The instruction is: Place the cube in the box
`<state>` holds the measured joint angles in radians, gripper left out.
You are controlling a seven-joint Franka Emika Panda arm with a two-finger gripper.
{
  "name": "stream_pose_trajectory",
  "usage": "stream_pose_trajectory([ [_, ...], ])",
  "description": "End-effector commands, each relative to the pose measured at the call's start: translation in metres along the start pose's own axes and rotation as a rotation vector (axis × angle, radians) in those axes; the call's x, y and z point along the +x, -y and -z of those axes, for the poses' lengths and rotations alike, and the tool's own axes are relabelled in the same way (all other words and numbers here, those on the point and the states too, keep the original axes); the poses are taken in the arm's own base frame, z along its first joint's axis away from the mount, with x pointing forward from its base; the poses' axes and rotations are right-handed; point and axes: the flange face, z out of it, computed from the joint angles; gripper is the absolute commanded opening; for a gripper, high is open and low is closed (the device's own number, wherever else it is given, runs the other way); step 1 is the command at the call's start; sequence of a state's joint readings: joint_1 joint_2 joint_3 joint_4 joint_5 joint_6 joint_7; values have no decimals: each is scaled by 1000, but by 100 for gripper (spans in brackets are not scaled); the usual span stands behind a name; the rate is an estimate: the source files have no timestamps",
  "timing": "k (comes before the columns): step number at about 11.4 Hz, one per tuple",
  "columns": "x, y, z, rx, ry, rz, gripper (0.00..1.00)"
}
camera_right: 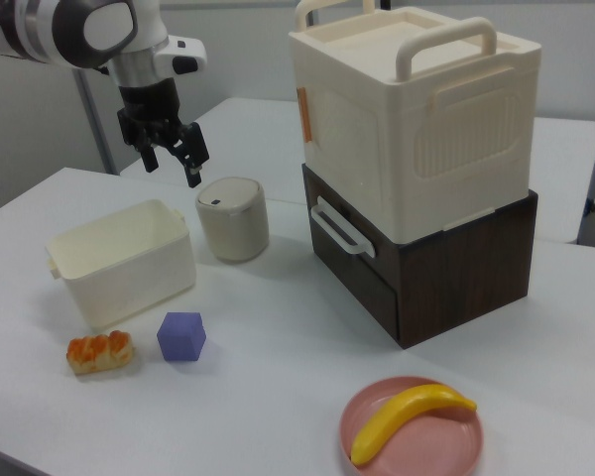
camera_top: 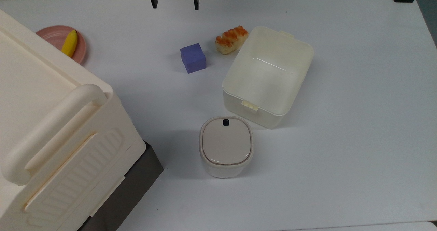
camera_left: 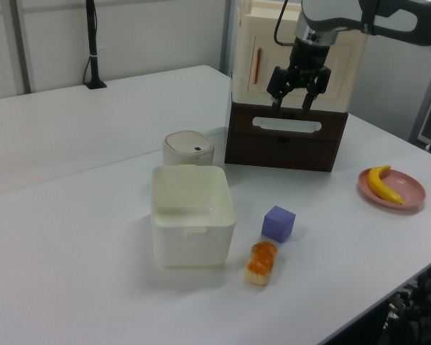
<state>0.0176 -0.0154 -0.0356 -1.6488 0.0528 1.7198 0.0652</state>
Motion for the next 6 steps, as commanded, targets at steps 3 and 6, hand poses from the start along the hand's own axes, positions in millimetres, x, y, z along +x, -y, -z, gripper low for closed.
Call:
stream_pose_trajectory([
  [3, -7, -3, 10, 6, 36, 64, 100],
  [6, -7, -1, 9, 5, 37, 66, 100],
])
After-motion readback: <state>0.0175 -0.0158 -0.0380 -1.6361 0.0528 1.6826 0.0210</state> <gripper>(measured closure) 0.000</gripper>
